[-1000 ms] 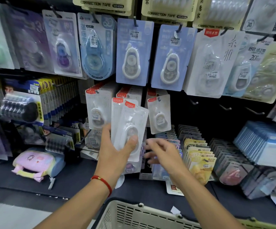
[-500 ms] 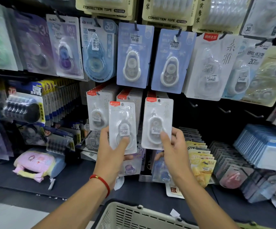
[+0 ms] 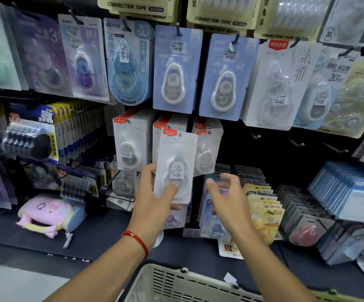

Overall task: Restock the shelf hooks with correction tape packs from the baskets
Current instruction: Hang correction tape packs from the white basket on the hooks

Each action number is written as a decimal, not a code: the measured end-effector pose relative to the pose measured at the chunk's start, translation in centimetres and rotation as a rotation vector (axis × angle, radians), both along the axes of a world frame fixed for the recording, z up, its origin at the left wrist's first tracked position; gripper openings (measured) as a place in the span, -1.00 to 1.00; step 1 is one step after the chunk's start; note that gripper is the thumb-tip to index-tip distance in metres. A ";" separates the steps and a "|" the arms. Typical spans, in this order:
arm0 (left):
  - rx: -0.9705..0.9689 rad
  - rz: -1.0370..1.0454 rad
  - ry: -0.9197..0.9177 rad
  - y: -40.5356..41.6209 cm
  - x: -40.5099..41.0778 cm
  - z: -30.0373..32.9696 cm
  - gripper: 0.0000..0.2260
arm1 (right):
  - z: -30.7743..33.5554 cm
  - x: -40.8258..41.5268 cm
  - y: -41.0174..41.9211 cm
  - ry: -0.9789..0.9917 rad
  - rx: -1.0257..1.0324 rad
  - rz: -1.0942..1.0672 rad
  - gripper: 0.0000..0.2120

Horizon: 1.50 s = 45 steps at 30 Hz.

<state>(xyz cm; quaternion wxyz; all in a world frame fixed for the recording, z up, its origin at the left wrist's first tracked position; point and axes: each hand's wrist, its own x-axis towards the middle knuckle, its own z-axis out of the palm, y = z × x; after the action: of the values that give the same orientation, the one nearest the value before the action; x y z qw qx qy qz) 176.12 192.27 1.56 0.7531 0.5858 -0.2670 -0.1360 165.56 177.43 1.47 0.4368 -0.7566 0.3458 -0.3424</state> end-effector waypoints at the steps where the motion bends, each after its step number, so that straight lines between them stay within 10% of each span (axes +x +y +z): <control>1: 0.016 -0.018 -0.006 -0.1 -0.1 -0.1 -0.66 | 0.2 0.1 0.1 -0.088 0.051 0.123 -0.70; 5: 0.011 -0.112 -0.033 -0.5 -0.6 -0.1 -0.60 | 0.2 0.6 1.0 -0.205 0.119 0.446 -0.79; 25: 0.120 -0.220 -0.086 -0.9 -0.8 -0.5 -0.39 | 1.0 0.3 0.3 -0.436 0.083 0.215 -0.76; 31: 0.318 -0.096 -0.331 -0.7 0.6 -1.5 -0.42 | -0.2 0.2 -0.3 0.094 -0.431 -0.098 -0.40; 35: 0.524 0.057 -0.696 -0.9 2.7 -2.0 -0.31 | -0.4 0.9 -1.0 0.286 -0.918 0.127 -0.39; 45: 0.694 -0.073 -0.668 -0.4 4.6 -3.7 -0.26 | -2.9 2.5 -1.9 0.220 -0.711 0.137 -0.48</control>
<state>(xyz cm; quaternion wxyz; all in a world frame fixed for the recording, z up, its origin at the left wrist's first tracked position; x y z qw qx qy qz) 180.74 191.88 -2.10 0.3808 0.8043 -0.4536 -0.0479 168.08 175.49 -1.45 0.1288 -0.9146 0.1988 -0.3278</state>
